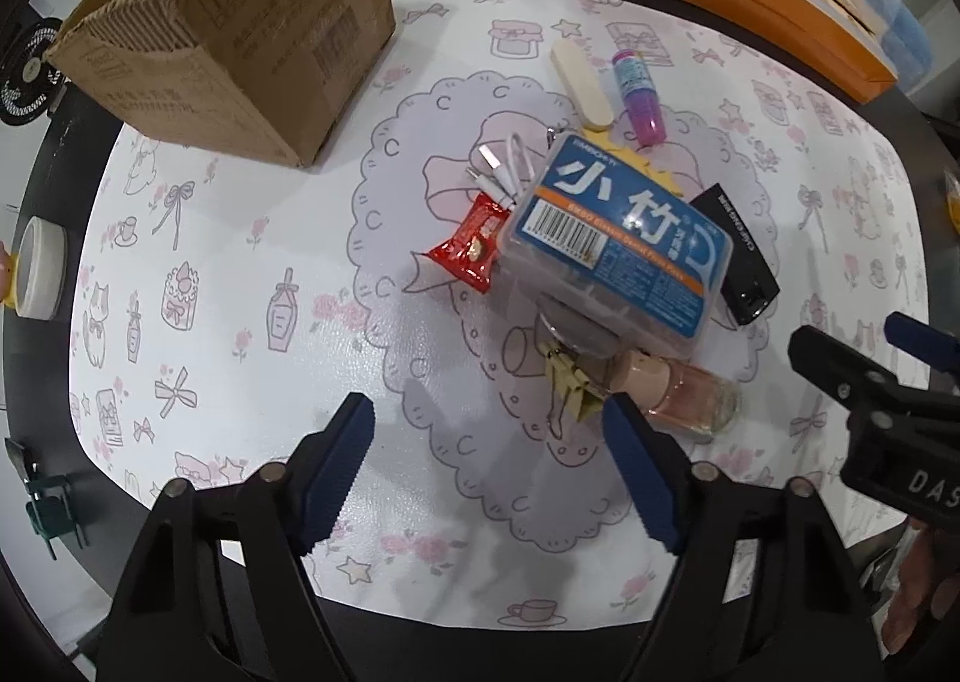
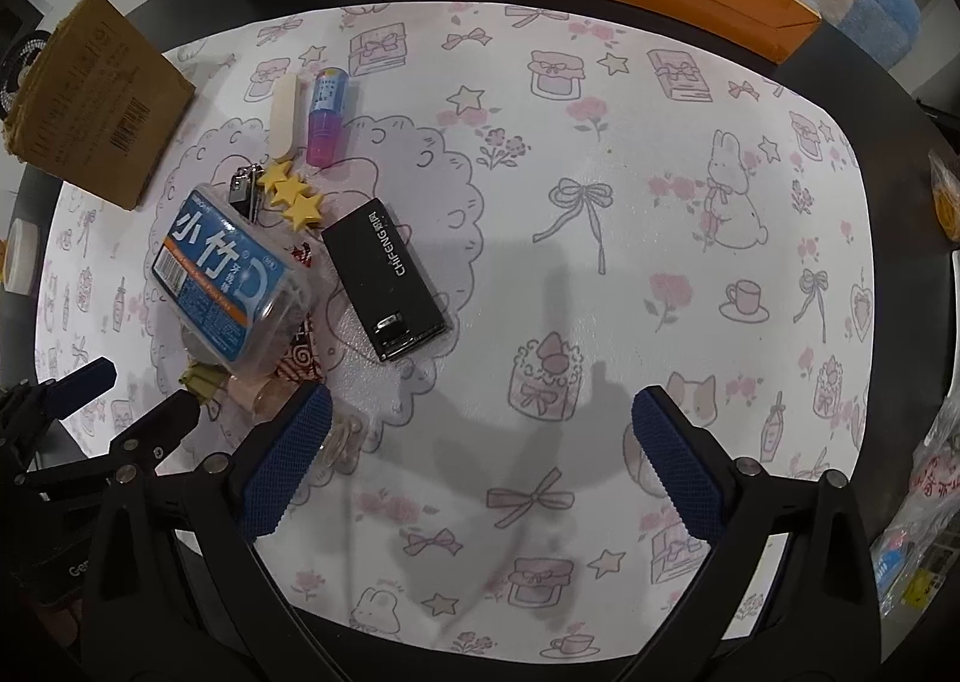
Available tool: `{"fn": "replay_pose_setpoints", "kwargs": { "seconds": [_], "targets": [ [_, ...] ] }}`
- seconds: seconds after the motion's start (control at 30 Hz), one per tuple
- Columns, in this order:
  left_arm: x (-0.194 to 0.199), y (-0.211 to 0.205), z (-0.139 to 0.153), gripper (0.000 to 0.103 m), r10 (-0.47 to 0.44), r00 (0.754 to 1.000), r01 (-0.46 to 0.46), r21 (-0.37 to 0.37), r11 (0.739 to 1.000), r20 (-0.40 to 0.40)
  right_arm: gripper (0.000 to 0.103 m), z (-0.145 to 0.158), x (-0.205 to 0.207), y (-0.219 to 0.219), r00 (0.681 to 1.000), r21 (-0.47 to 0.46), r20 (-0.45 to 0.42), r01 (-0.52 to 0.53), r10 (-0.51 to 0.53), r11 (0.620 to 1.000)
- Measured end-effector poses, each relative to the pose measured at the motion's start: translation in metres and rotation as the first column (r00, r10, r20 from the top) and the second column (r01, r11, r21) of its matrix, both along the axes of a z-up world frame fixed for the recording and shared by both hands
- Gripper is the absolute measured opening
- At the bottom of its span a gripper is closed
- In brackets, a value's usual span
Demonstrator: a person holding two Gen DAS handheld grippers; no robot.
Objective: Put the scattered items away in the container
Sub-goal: 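Move the right tool to the black power bank while the left tool approaches the gold binder clip, then close the right gripper on the power bank while the left gripper closes on the binder clip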
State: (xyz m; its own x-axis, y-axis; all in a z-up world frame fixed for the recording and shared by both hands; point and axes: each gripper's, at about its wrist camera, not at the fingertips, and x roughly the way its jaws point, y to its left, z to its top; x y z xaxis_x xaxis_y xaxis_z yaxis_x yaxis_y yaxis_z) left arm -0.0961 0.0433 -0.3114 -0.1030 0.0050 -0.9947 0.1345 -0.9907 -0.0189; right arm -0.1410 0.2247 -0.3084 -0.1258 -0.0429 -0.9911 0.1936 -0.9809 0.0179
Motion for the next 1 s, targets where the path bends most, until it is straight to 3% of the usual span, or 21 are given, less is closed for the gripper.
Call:
{"fn": "replay_pose_setpoints", "kwargs": {
  "seconds": [0.2, 0.27, 0.43, 0.6, 0.77, 1.0],
  "targets": [
    [-0.005, 0.002, -0.007, 0.069, 0.009, 1.000, -0.009, 0.028, 1.000, 0.003, 0.096, -0.007, -0.005, -0.011, 0.999, -0.010, 0.006, -0.039, 0.039, 0.999],
    [-0.006, 0.003, -0.010, 0.061, 0.011, 1.000, -0.012, 0.037, 0.999, 0.004, 0.093, -0.009, -0.007, -0.013, 0.999, -0.018, 0.016, -0.047, 0.047, 0.999],
    [-0.009, 0.003, -0.016, 0.057, 0.016, 1.000, -0.016, 0.049, 0.999, 0.009, 0.089, -0.015, -0.011, -0.020, 0.996, -0.012, 0.034, -0.076, 0.076, 0.997],
    [-0.009, 0.001, -0.022, 0.039, 0.018, 1.000, -0.018, 0.053, 0.998, 0.016, 0.086, -0.020, -0.013, -0.031, 0.993, -0.009, 0.045, -0.110, 0.110, 0.994],
    [-0.008, -0.002, -0.028, 0.025, 0.019, 1.000, -0.020, 0.059, 0.998, 0.023, 0.075, -0.026, -0.016, -0.044, 0.990, -0.016, 0.056, -0.129, 0.129, 0.992],
    [-0.006, -0.011, -0.028, 0.024, 0.004, 1.000, -0.005, 0.090, 0.996, 0.017, 0.069, -0.035, -0.021, -0.062, 0.988, 0.027, 0.052, -0.149, 0.148, 0.988]
  ]
}}
